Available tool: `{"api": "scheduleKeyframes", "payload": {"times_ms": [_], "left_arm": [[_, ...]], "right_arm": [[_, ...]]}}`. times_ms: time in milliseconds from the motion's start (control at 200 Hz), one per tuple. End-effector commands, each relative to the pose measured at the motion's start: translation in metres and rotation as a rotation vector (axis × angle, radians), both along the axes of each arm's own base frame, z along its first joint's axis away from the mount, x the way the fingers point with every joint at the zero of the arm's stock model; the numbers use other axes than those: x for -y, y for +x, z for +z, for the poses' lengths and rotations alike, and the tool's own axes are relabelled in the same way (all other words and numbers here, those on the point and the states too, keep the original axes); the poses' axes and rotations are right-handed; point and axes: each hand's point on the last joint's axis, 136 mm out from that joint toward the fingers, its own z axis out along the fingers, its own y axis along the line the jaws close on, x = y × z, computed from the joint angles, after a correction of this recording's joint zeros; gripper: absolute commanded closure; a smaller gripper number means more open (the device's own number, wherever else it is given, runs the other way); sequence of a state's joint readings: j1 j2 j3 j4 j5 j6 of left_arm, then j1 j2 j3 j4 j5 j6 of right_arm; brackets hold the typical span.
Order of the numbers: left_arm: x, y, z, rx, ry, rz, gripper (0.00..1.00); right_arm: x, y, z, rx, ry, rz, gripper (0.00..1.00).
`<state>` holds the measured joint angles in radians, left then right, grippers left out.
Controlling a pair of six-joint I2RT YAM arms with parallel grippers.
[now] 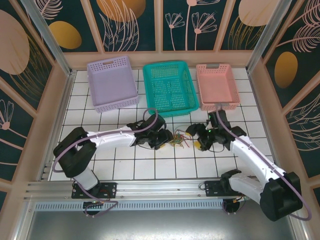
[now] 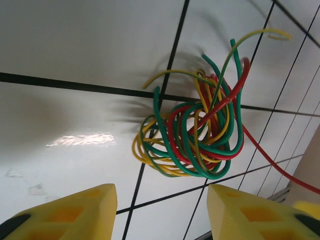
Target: Untangle the cables
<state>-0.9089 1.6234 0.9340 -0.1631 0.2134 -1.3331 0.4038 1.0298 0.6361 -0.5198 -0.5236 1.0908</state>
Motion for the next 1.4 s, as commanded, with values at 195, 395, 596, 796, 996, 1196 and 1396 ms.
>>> {"api": "scheduleKeyframes", "payload": {"times_ms": [195,395,596,796,996,1196,1396], "left_arm": [[-0.062,0.001,0.034,0.148,0.051,0.16,0.49],[-0.068,0.001,0.043,0.17,0.035,0.148,0.49],[-0.071,-0.002,0.044,0.167,0.011,0.13,0.5],[-0.066,-0.003,0.047,0.158,-0.044,0.094,0.51],[-0.051,-0.006,0.051,0.112,-0.166,0.047,0.47],[-0.034,-0.002,0.059,0.113,-0.223,-0.001,0.45],[-0.019,0.004,0.073,0.15,-0.296,-0.029,0.45]], "right_arm": [[-0.035,0.024,-0.024,-0.137,0.131,-0.199,0.32],[-0.049,0.033,-0.054,-0.171,0.076,-0.196,0.44],[-0.051,0.028,-0.084,-0.183,0.019,-0.183,0.6],[-0.051,0.034,-0.082,-0.033,0.003,-0.086,1.0],[-0.072,0.028,0.009,0.432,0.155,0.182,1.0],[-0.079,0.006,0.032,0.502,0.291,0.298,1.0],[-0.09,0.005,0.038,0.497,0.32,0.382,1.0]]}}
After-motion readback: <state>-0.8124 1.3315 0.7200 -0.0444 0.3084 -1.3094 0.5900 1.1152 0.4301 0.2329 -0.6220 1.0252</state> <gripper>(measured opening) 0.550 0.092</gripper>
